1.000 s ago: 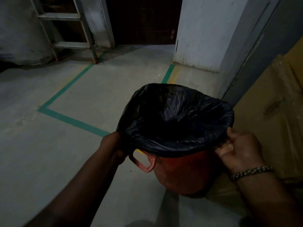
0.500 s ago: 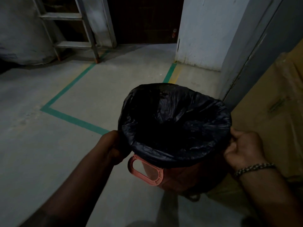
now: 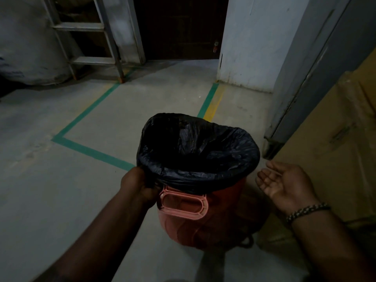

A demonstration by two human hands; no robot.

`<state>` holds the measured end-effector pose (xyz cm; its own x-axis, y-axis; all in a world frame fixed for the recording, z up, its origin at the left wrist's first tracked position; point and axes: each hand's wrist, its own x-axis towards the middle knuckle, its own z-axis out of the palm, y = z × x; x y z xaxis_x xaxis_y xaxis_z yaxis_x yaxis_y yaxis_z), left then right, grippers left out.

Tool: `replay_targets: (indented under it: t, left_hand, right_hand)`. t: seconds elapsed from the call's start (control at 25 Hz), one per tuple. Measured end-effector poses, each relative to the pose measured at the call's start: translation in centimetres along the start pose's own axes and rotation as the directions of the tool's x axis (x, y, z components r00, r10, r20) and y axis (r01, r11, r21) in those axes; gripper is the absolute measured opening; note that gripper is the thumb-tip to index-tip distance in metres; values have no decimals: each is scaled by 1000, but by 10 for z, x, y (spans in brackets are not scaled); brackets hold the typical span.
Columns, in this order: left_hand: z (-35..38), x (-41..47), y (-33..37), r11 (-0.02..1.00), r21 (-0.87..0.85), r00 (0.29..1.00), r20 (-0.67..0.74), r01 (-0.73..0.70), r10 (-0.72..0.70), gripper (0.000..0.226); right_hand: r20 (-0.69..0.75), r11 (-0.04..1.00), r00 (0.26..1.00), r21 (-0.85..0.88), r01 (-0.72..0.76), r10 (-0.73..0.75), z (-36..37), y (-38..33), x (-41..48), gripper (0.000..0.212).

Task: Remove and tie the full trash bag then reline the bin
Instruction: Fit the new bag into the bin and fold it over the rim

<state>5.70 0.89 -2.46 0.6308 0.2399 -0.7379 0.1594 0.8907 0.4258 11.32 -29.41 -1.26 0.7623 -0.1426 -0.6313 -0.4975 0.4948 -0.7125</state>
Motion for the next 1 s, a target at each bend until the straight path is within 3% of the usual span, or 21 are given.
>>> replay_targets:
  t: [0.2, 0.4, 0.52, 0.64, 0.76, 0.88, 1.0]
  left_hand:
    - [6, 5, -14, 984, -173, 999, 36, -34, 41, 36]
    - [19, -8, -41, 992, -126, 995, 99, -17, 29, 21]
    - [20, -15, -48, 999, -1, 996, 70, -50, 50, 13]
    - [15, -19, -49, 987, 110, 993, -29, -114, 118, 16]
    - [12, -17, -39, 991, 92, 992, -69, -98, 105, 21]
    - [10, -10, -28, 1000, -8, 999, -31, -15, 15, 31]
    - [9, -3, -30, 1000, 26, 1000, 31, 0, 0, 42]
  right_hand:
    - [7, 995, 995, -29, -96, 96, 20, 12, -36, 24]
    - [112, 987, 984, 69, -146, 138, 33, 12, -55, 17]
    - [107, 990, 986, 46, -134, 129, 29, 3, -49, 20]
    - [92, 990, 989, -92, -111, 120, 25, 10, -39, 17]
    - [66, 985, 993, -147, -91, 102, 22, 13, -31, 3]
    - [72, 978, 992, -189, -88, 103, 19, 10, -27, 3]
    - [87, 969, 991, -231, -84, 106, 17, 10, -25, 4]
